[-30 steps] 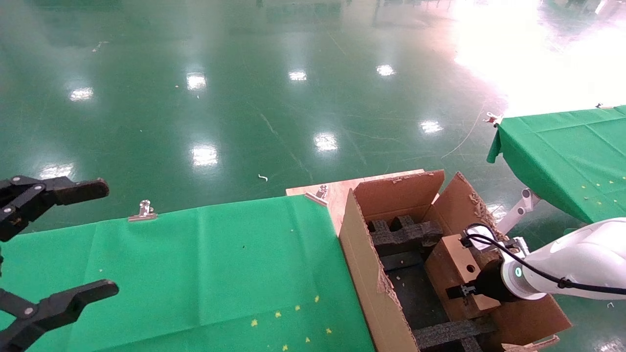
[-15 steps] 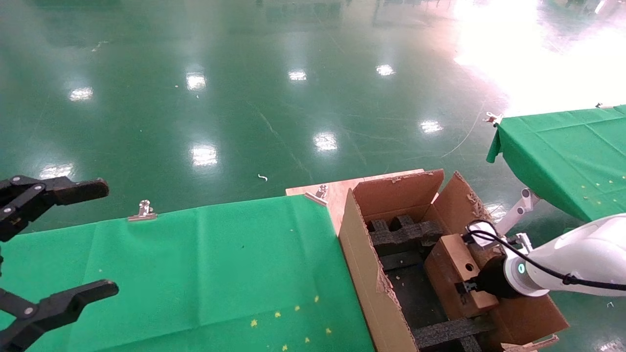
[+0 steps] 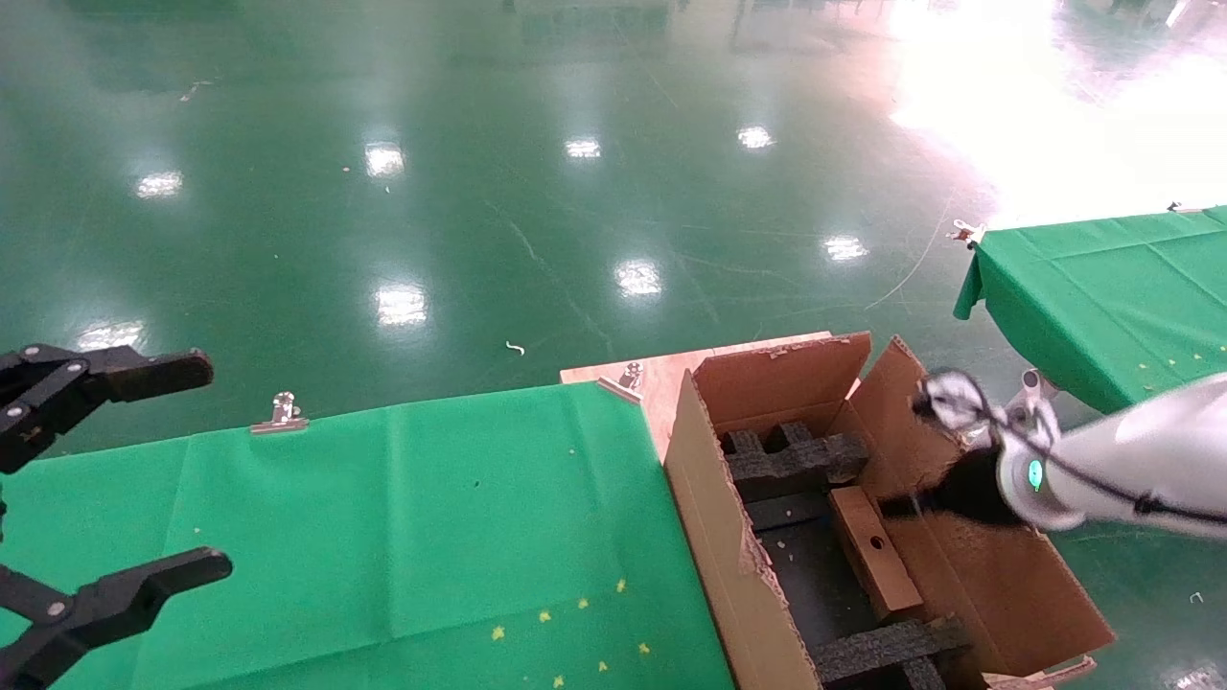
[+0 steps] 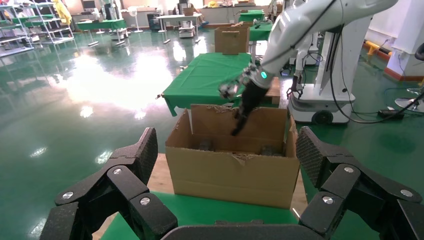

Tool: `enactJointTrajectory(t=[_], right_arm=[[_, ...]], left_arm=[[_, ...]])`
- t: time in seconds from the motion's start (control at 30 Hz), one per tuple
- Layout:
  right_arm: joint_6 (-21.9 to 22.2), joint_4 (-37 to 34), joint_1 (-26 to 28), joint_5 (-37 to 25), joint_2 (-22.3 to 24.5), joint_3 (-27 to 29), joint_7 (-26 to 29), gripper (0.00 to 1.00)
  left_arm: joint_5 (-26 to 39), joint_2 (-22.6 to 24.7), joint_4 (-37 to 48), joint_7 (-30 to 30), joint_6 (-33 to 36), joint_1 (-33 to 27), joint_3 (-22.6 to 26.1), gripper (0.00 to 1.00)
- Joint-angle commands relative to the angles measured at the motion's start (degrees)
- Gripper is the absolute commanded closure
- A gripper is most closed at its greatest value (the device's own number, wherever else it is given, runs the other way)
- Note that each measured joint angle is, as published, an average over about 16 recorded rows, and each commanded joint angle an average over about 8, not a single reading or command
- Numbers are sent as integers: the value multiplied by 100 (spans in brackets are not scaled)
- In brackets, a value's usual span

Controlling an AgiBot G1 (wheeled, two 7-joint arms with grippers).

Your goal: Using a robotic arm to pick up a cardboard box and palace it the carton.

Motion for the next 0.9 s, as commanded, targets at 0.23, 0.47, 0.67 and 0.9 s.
enactJointTrajectory(t=[0.23,0.47,0.67,0.9], right_arm=[[-131,345,825,729,-45,462,-740,0],[-502,345,1342,2227,-165,903,-1863,0],[-758,342,1520,2883,-207,1115,-2251,0],[-779,325,1446,2897,-204,1157,-2275,0]], left_arm=[[0,0,0,0,0,0,0,0],[0,0,0,0,0,0,0,0],[0,-1,2,1,-2,1,0,0],[0,-1,2,1,-2,1,0,0]])
